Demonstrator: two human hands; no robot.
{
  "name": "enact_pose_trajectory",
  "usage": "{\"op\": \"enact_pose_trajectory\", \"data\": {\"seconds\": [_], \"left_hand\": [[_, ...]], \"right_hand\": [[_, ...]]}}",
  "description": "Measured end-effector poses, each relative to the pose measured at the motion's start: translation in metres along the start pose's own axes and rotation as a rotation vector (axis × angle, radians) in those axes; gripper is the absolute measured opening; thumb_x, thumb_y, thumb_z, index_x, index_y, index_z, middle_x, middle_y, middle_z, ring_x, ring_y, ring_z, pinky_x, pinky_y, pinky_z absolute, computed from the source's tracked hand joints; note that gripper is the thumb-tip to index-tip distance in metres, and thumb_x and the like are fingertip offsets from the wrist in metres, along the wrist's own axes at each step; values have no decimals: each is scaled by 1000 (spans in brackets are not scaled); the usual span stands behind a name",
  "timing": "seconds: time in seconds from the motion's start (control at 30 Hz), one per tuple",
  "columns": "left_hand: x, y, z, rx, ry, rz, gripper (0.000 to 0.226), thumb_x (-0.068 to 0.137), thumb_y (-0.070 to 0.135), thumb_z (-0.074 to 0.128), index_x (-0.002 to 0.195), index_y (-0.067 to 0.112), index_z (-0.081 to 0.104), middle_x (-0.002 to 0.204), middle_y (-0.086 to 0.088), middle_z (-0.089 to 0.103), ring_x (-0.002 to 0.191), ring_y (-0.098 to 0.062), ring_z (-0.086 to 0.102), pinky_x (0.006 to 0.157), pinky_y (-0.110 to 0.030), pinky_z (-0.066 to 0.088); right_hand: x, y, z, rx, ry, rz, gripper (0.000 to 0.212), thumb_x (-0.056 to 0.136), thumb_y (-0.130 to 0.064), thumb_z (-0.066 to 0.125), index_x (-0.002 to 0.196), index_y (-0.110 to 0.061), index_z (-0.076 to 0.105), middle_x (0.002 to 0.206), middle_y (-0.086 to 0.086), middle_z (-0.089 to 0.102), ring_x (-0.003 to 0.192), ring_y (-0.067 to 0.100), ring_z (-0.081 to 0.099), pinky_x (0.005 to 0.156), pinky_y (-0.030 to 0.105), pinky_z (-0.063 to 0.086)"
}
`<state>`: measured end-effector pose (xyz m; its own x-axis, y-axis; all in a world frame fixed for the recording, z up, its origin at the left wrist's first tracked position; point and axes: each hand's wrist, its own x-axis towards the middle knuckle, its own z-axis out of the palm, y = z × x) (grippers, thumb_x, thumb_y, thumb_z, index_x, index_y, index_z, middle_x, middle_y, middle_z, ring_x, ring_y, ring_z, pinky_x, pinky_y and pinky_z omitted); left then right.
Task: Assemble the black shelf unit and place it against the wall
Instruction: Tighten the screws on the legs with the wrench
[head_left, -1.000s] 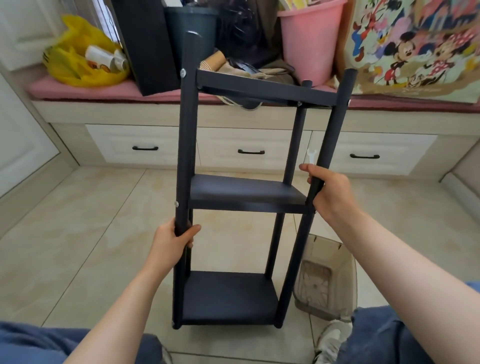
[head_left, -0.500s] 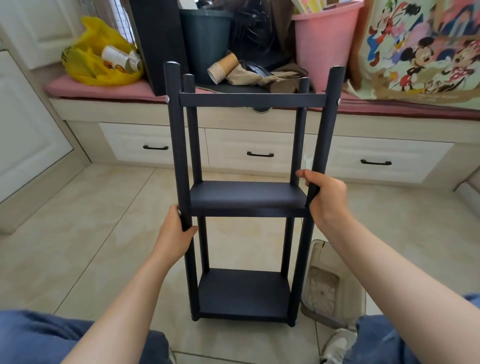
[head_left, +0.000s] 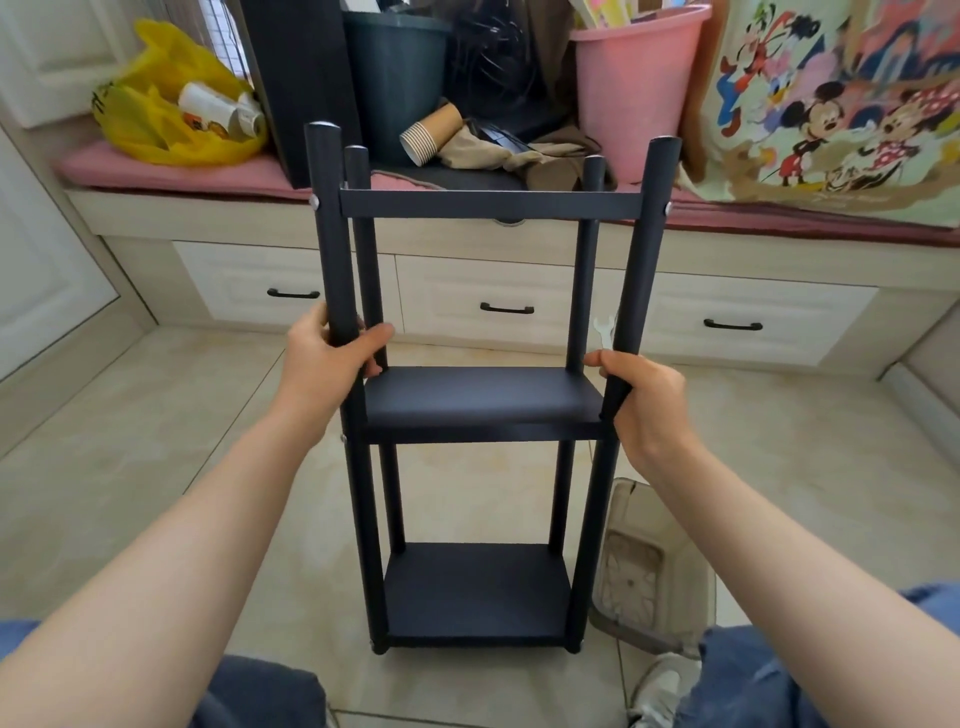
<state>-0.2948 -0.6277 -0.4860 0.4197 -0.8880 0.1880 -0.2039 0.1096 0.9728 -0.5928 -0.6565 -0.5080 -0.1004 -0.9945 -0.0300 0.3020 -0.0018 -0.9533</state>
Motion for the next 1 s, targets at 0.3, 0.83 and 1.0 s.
{"op": "enact_pose_trajectory", "data": {"seconds": [0.3, 0.83, 1.0], "left_hand": [[0, -6, 21, -109, 235, 12, 34, 92, 19, 69, 65, 12, 50, 43, 11, 45, 37, -13, 42, 39, -25, 38], [-19, -1, 20, -100, 258, 15, 36, 88, 10, 66, 61, 16, 41, 43, 10, 38, 38, -13, 36, 41, -26, 34], [-18, -3, 19, -102, 269, 11, 32, 87, 11, 66, 65, 15, 43, 44, 8, 38, 40, -14, 36, 42, -27, 34]], "right_hand": [[5, -5, -64, 360, -291, 336, 13, 79, -12, 58, 77, -7, 70, 127, 12, 63, 117, 28, 61, 108, 42, 42], [-19, 158, -134, -1160, 37, 756, 13, 97, -2, 53, 88, 2, 61, 77, 18, 62, 61, 25, 55, 51, 29, 46], [-20, 173, -133, -1134, 108, 745, 17, 99, -1, 49, 96, 9, 63, 98, 26, 69, 78, 31, 66, 71, 36, 58]]}}
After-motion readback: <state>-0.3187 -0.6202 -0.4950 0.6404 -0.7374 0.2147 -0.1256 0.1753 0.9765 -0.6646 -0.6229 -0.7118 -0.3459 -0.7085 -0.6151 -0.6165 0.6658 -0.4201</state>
